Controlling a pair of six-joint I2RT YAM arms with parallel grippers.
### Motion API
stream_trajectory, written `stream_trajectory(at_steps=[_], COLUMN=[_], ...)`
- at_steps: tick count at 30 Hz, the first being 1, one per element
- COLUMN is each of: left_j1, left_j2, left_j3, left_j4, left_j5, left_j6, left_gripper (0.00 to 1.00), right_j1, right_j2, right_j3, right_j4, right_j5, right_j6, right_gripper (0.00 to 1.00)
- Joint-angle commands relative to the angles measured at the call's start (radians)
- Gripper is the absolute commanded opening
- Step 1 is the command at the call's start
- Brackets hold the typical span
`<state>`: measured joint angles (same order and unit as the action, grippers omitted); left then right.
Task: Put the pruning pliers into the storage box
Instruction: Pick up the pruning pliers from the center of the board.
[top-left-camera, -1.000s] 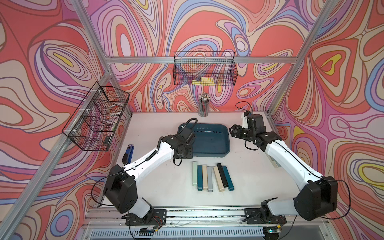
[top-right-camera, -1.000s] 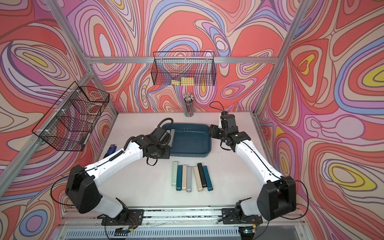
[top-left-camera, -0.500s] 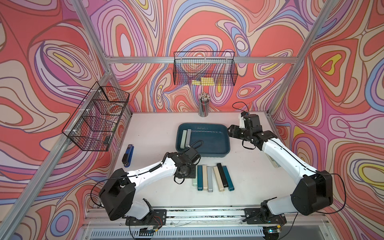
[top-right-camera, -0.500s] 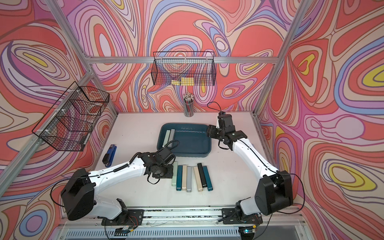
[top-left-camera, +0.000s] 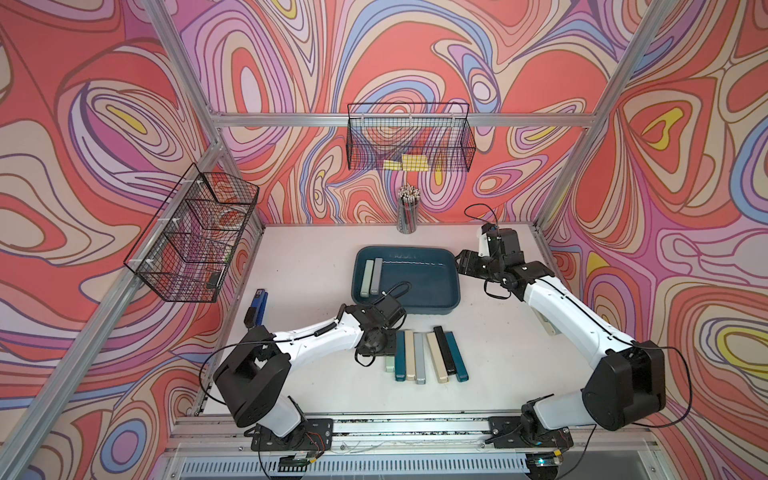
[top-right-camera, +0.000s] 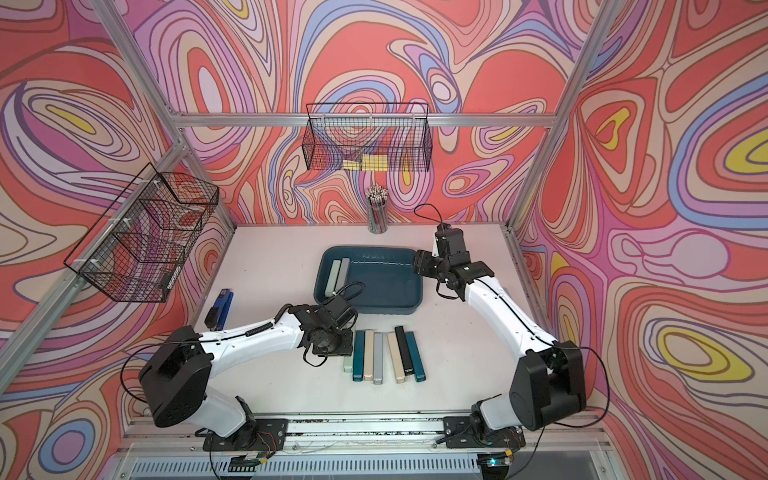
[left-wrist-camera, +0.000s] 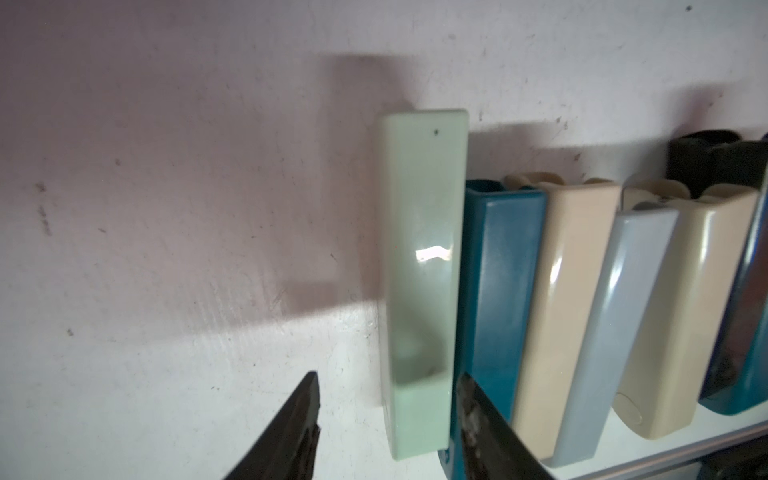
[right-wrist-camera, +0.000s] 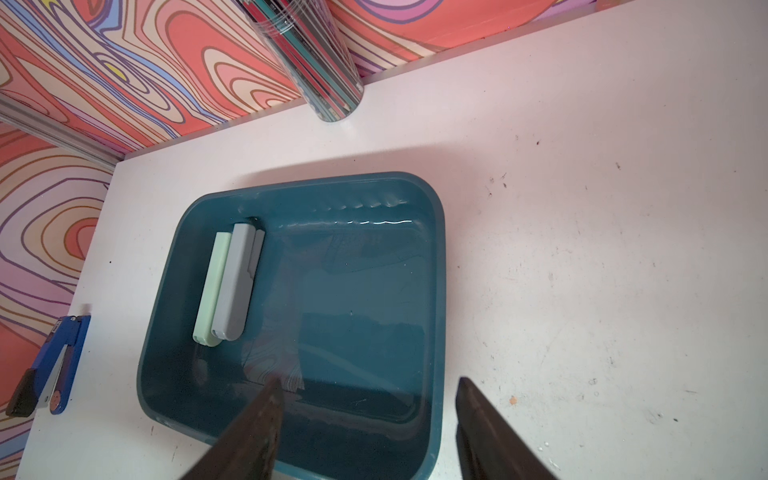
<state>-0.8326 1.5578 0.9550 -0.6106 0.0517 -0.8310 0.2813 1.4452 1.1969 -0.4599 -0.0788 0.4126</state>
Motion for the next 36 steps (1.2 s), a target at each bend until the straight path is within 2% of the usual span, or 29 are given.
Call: stream_trajectory(at_steps=[1,23,36], left_j1=[-0.005,-0.004,-0.003], left_j2=[0.026,0.110,0.189], left_j3=[0.024,0.083,0.129], left_j4=[0.006,-0.043,-0.100], left_j5=[-0.003,-0.055,-0.138], left_j6=[-0.002,-0.006,0.001], left_gripper=[0.54,0.55,0.54], right_j1=[0.006,0.005,0.005], right_j2=[-0.007,-0.005,0.001], right_j3=[-0.017,-0.017,-0.024], right_j4=[0.012,0.013,0.020], right_j5=[0.003,0.007,0.001], right_j6=[0.002,-0.002,-0.003], right_gripper=[0.67,0.67,0.67])
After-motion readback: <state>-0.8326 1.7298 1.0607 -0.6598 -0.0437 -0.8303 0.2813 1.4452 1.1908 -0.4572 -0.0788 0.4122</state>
